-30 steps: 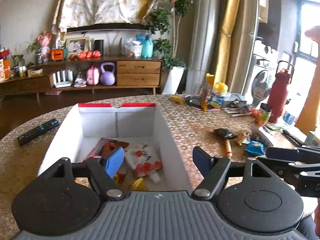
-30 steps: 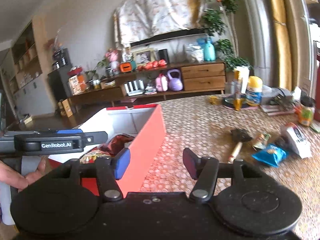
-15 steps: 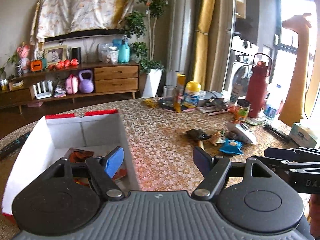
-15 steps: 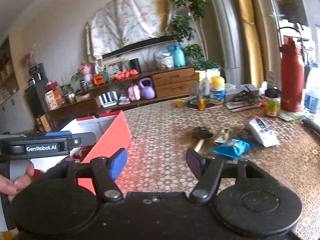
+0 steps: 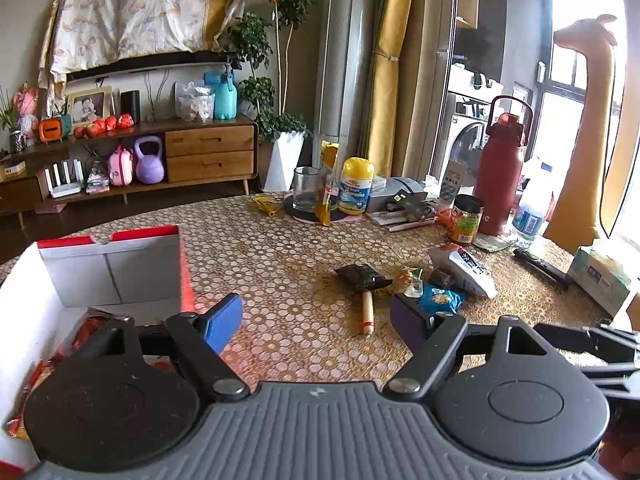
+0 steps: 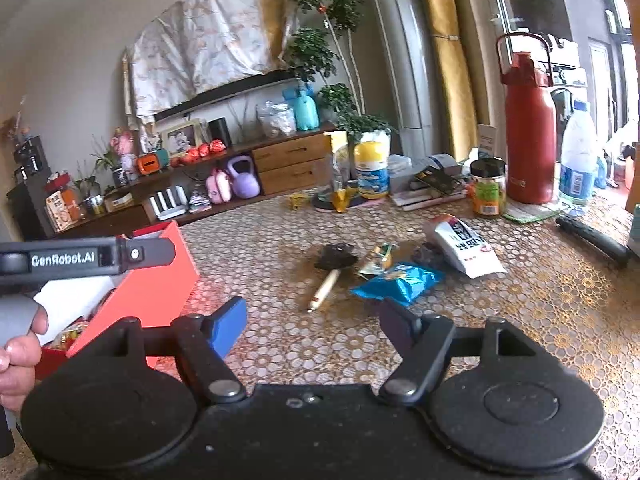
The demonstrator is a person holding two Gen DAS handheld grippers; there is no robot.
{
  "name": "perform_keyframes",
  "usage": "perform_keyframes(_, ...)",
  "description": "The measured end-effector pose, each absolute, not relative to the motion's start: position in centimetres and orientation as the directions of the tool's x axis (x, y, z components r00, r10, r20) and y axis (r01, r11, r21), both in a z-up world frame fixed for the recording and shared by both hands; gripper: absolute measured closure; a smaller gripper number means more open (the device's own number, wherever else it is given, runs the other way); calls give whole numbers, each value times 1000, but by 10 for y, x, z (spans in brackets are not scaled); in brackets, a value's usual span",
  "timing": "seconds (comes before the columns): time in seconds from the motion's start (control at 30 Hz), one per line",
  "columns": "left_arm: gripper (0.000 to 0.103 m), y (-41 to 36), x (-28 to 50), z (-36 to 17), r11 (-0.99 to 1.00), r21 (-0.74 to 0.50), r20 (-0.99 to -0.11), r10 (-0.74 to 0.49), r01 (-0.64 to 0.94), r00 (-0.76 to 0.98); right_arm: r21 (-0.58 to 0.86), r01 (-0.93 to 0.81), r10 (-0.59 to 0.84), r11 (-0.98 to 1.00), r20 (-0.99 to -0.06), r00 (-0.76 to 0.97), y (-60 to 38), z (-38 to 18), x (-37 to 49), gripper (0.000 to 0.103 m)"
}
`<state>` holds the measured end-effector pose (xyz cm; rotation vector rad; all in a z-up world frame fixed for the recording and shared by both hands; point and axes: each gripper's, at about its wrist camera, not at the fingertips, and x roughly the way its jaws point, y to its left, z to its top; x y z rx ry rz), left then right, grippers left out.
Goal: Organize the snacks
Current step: 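Move left tool onto black-headed wooden brush while right tool approaches blue bag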
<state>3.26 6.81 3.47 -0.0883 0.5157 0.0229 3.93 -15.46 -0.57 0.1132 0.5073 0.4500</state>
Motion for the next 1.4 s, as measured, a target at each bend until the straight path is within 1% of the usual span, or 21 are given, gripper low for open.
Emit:
perform_keyframes(0.23,22,53,67,28,995,-93,-529,-9,-48,848,209,-352,409,912,-454,791,-164,-15,52,26)
perform_keyframes(0.43,22,38,99,19,997,-70,-565,-2,-45,825,209,-325,386,922,-468,795,-169,-24,65,25)
perform_keyframes(0.8,21,23,168,-3,994,-85,-617,2,-69,787,211,-299,365,931,-489,792,-177,-39,84,24)
perform_keyframes(1.13,21,6,223,-29,995,-58,-662,23,-82,749,201,-289,352,936,-509,786,-180,-50,99,23)
perform_keyframes(1.23,21,6,237,-36,993,-73,-673,23,-98,739,205,-285,351,936,-513,783,-180,-53,103,23)
perform_keyframes(1.4,21,11,260,-51,987,-100,-715,14,-122,699,210,-278,348,937,-516,783,-177,-56,114,22)
